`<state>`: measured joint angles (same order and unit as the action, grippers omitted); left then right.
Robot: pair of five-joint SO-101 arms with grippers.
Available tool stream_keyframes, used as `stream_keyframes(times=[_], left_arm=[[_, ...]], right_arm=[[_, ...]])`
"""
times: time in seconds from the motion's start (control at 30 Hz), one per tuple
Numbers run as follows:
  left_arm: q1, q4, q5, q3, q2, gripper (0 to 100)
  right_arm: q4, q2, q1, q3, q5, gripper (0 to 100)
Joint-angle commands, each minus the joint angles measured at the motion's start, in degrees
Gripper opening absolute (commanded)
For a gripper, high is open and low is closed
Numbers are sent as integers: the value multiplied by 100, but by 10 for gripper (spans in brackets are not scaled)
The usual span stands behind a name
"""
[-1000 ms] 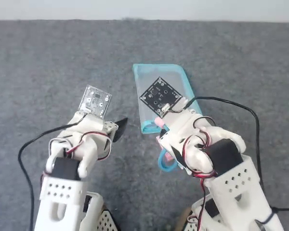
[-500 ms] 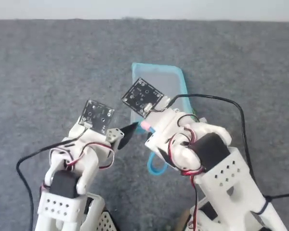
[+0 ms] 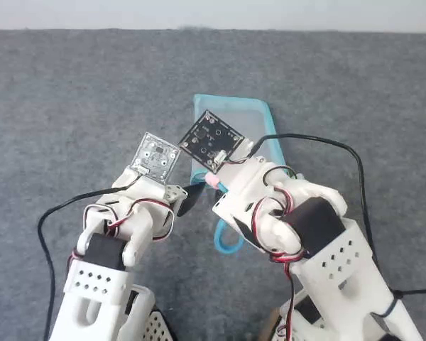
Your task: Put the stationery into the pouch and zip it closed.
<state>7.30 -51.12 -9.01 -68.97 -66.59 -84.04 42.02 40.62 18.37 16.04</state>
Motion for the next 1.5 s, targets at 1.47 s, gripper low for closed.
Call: stream_keyframes(times=[1.47], left_arm=[[633,1697,791,-620,70,254]], right_arm=[[-1393,1121,1991,-211,914,7]])
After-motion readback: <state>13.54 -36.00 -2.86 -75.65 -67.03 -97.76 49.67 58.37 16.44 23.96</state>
